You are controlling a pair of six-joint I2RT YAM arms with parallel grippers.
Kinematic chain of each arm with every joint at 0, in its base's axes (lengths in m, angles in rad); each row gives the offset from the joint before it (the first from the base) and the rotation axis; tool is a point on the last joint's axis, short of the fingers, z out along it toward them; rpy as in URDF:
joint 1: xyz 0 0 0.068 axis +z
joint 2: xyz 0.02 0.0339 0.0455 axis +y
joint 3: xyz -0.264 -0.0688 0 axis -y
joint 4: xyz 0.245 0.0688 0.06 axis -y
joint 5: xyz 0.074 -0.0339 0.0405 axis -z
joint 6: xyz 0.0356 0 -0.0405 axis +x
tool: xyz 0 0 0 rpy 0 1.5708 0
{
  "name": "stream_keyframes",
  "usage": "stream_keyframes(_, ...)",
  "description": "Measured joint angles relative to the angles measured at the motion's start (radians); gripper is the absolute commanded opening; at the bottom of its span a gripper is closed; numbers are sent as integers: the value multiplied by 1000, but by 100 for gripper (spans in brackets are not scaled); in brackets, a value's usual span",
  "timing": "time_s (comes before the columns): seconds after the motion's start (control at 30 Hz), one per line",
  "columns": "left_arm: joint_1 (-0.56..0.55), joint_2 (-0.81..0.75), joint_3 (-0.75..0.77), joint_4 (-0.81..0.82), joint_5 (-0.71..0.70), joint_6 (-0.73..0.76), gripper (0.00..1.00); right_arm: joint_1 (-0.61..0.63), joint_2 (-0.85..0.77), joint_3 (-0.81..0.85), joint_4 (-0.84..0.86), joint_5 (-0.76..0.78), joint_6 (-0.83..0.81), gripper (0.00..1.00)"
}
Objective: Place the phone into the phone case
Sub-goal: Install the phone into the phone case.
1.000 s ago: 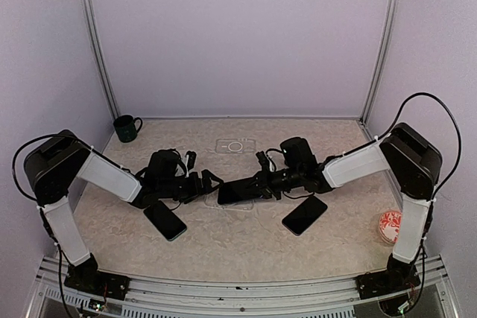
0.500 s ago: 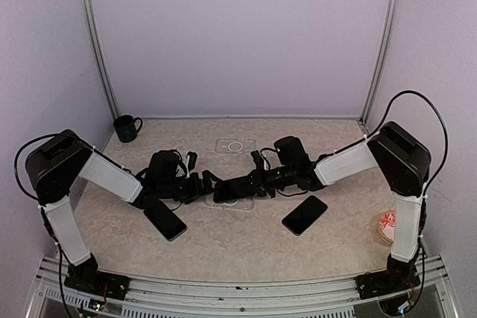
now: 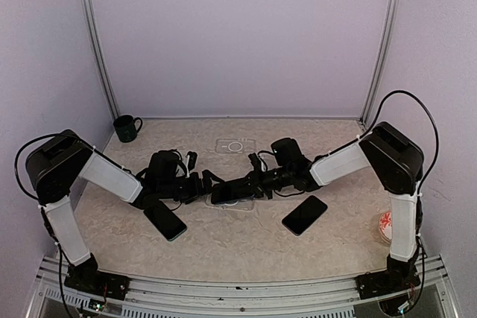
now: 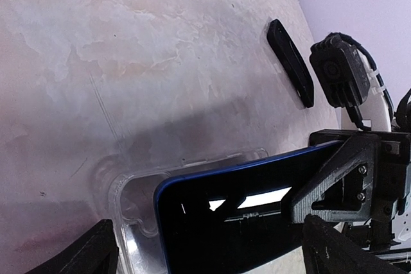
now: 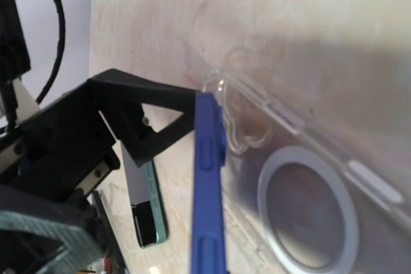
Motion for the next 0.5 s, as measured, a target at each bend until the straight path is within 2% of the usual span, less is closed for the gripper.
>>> stream_keyframes(0.5,-14,5,-14,23,3,-21,97,-2,51,10,56,-23,74,0)
